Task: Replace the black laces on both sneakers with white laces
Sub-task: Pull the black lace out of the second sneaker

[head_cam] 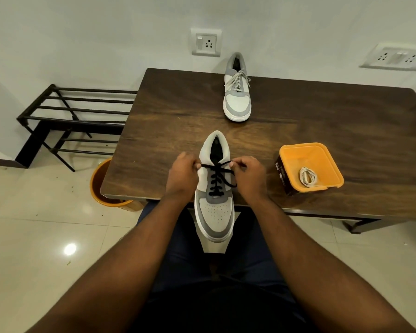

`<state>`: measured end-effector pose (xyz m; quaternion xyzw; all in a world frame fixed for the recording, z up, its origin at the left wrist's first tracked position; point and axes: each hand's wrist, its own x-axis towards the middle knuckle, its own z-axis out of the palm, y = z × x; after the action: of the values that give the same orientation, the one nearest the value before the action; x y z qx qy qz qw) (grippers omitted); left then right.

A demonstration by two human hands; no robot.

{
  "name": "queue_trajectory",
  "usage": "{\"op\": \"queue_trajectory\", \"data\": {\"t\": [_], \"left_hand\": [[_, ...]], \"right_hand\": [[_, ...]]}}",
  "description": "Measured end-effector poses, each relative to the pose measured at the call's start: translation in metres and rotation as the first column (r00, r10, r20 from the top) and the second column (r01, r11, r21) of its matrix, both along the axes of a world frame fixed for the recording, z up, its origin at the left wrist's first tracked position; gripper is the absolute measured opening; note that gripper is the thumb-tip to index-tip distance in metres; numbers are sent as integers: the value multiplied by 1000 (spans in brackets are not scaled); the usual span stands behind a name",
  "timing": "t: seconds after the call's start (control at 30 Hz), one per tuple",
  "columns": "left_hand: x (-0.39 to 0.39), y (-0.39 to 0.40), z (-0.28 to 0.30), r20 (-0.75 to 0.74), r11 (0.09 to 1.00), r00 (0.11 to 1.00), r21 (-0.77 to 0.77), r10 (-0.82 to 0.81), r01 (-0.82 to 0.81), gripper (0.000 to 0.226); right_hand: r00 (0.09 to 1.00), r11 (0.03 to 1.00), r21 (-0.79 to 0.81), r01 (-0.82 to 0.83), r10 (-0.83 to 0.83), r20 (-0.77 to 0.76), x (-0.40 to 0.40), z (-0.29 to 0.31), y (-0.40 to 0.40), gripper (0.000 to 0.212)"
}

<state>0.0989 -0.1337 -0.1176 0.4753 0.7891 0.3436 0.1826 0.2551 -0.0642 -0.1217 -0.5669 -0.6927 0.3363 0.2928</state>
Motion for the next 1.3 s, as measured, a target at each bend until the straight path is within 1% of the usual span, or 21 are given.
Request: {"op": "queue_trajectory", "data": {"t": [0.07,0.13,0.17,0.23,0.27,0.33,0.43,0.5,0.57,0.67,0.73,0.8,0.83,0.87,0.93,1.0,1.07,1.13,1.2,1.23,1.3], "left_hand": [[-13,-7,2,-31,990,989,8,143,-143,15],[-24,-10,2,-55,979,977,0,205,-205,12],[-24,-8,2,-43,985,984,8,172,-172,17],[-16,-1,3,39,998,999,68,16,-18,31],[-8,2,2,84,993,994,102,-66,57,35],[6,7,-2,100,980,981,124,-167,154,35],[15,9,-9,46,976,982,129,-184,177,23],[13,10,-11,77,980,986,147,-150,137,21],[9,11,-14,119,987,986,121,-118,103,21],[3,9,-11,88,993,991,70,-100,94,12],[-6,8,-7,76,997,997,73,0,-5,8],[-17,7,-4,69,991,993,83,97,-102,6],[-21,8,-4,76,992,994,89,79,-86,5],[-21,9,-5,99,995,995,94,15,-25,4],[-11,8,-10,157,989,979,97,-129,115,15],[1,8,-16,120,978,976,124,-181,166,21],[8,7,-19,80,977,985,162,-153,139,18],[8,8,-20,79,977,987,172,-141,125,12],[5,6,-18,72,981,990,159,-123,111,7],[0,4,-15,69,986,996,158,-63,52,6],[-18,-3,-8,63,970,985,172,161,-169,6]], "right_hand": [[990,993,-4,117,-117,-73,10,4,6,7],[991,994,-24,107,-109,-74,18,5,11,11],[996,997,-35,64,-66,-59,19,5,13,18],[999,999,-27,-30,29,-27,16,2,13,37],[997,997,-5,-72,72,0,13,0,13,42],[988,988,32,-151,149,51,4,-5,10,40],[975,976,69,-208,200,101,-5,-9,4,25],[973,974,84,-208,198,120,-7,-11,2,20],[976,977,84,-195,185,111,-6,-12,2,19],[989,989,54,-137,134,55,-2,-9,4,16],[999,999,32,-40,40,-3,7,-6,7,17],[1000,999,41,17,-17,-4,19,-4,11,18],[1000,999,41,7,-8,16,23,-4,13,21],[999,999,32,-19,18,39,25,-5,14,27],[995,996,17,-85,84,52,23,-6,12,38],[989,989,27,-145,144,44,15,-7,8,38],[979,980,35,-195,192,69,7,-5,5,30],[969,974,32,-222,217,120,1,-4,4,22],[974,980,12,-201,198,113,0,-4,4,16],[983,987,2,-163,163,87,1,-4,6,15],[998,998,-7,-59,59,34,8,-3,10,13]]}}
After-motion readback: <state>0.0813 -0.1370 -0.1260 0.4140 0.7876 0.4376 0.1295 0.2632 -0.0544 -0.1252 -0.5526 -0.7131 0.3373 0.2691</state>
